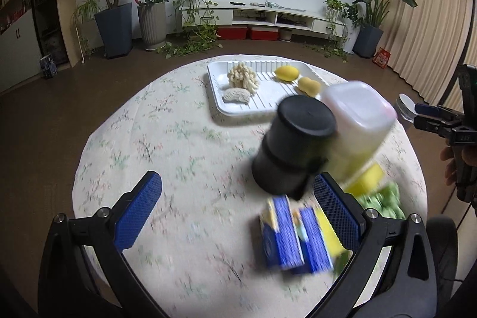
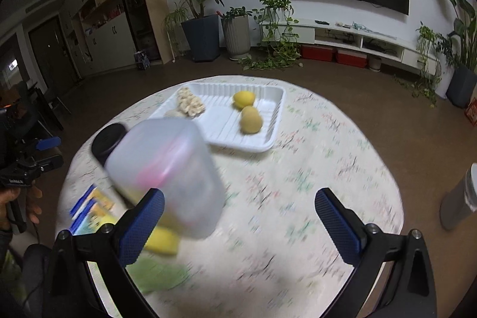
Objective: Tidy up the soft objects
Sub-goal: 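Withdraw both tools from the tray back toward the remaining pile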
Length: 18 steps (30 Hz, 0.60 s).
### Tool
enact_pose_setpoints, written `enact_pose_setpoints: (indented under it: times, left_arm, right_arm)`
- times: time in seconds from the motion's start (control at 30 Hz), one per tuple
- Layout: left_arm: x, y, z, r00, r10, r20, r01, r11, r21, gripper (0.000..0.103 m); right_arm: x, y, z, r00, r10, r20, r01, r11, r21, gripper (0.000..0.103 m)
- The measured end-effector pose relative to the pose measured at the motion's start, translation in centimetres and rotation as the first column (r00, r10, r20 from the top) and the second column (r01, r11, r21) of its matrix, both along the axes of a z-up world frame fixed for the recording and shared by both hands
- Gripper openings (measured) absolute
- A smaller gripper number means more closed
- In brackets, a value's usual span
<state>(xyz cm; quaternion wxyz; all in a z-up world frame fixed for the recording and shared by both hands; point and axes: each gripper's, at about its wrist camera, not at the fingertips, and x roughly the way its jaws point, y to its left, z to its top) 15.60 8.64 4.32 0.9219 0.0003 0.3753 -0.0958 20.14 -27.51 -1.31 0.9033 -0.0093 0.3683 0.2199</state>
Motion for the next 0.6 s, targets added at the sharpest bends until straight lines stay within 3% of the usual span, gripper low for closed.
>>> enact_pose_setpoints:
  times: [0.2, 0.6]
  left_arm:
    - [-3.6, -0.9, -0.2, 1.0, -0.005, 0.003, 0.005, 1.0, -0.023, 0.103]
    - [-8.8, -4.8, -2.2, 0.999, -0.037, 0.007, 0.037, 0.999, 0.009, 0.103]
  right_arm:
    - [-4.1, 1.8, -1.2, 1.0, 0.027, -0.012, -0.027, 1.0, -0.006, 0.103]
    - [-9.7, 6.0, -3.2, 0.997, 0.074, -0.009, -0.074, 0.996, -0.047, 0.103]
